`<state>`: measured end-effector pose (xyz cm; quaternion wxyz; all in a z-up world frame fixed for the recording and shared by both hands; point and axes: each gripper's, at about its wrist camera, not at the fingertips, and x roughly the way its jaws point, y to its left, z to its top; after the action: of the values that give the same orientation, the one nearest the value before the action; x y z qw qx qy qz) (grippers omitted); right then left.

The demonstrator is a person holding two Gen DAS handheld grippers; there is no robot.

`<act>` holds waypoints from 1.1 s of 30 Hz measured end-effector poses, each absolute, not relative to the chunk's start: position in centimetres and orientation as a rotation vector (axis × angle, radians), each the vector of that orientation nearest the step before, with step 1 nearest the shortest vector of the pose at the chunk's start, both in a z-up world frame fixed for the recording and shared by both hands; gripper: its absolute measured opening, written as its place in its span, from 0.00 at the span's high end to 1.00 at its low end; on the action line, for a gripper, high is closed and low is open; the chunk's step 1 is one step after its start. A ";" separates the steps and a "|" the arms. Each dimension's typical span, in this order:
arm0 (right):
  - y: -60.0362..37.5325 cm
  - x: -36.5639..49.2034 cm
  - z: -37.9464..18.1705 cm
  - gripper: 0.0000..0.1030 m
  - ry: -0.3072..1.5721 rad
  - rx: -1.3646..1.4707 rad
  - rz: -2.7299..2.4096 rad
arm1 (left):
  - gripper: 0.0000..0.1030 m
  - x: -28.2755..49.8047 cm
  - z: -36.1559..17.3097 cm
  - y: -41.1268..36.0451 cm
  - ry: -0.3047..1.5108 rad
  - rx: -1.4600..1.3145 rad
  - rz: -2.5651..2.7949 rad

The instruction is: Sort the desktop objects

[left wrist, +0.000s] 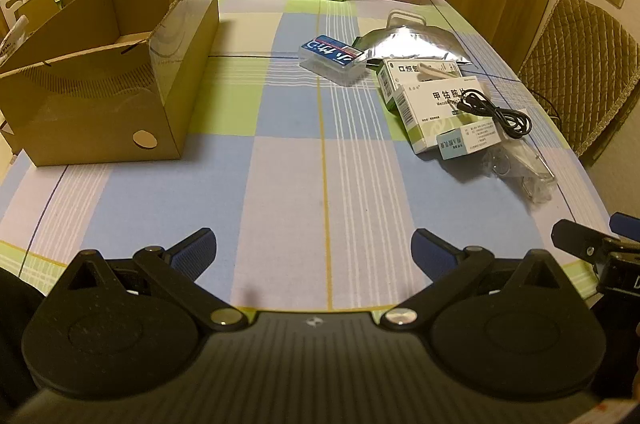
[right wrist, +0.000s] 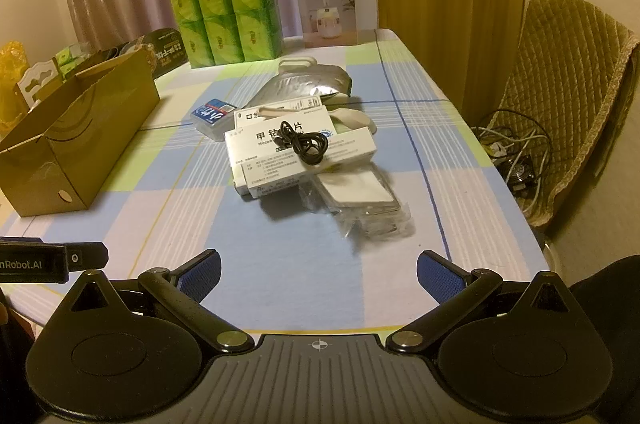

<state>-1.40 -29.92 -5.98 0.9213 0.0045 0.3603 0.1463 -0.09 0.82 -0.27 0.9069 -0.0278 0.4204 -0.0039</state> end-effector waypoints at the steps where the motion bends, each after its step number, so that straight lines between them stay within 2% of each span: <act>1: -29.9 -1.4 -6.0 0.02 0.741 0.008 0.301 | 0.01 -0.1 -0.3 0.8 0.869 -0.059 -0.008; 22: -29.8 -0.7 -5.8 0.02 0.758 0.009 0.298 | 0.01 0.2 -0.4 1.1 0.865 -0.057 -0.029; 33: -30.6 4.0 -4.8 0.02 0.818 -0.085 0.403 | 0.01 2.0 0.1 1.0 0.842 -0.019 -0.125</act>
<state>4.03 -30.61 -4.83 0.8970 -0.0409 0.3948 0.1944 2.04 1.02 0.06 0.9107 -0.0093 0.4086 -0.0605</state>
